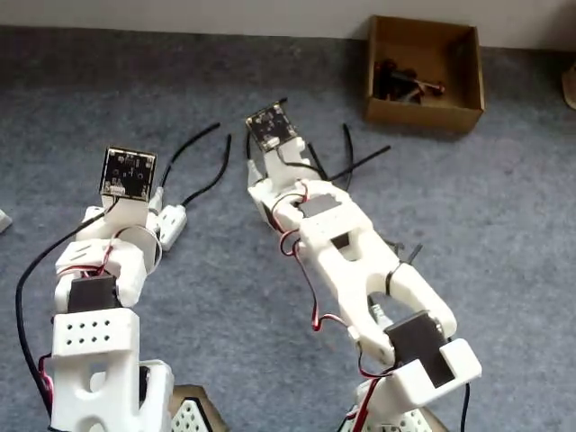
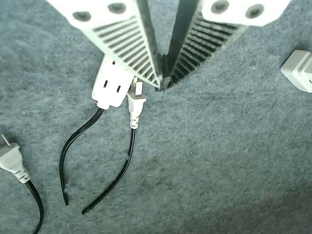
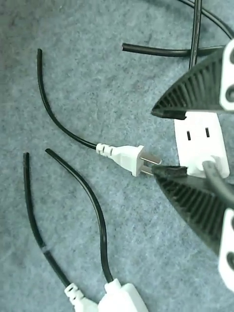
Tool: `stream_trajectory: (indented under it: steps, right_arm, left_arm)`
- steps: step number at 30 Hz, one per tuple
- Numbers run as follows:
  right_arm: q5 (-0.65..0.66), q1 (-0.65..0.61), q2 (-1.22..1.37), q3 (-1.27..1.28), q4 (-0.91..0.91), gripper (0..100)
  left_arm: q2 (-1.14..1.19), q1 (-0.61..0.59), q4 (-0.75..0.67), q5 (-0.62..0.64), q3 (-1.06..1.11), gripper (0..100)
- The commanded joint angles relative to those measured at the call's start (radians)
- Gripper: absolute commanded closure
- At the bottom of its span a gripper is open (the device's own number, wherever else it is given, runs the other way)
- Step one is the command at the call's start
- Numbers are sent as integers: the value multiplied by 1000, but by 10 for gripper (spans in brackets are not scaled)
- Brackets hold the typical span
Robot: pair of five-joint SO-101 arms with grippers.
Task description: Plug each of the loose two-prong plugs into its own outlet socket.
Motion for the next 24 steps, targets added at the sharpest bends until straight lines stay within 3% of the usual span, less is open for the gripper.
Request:
stream_trajectory:
  steps: [1, 24]
  right_arm:
    - [-12, -5, -22, -58, 4, 842]
    - [-6, 10, -97, -107, 8, 807]
  left_arm:
    - [-13, 21, -20, 8, -10, 995]
    - [-13, 21, -18, 8, -8, 995]
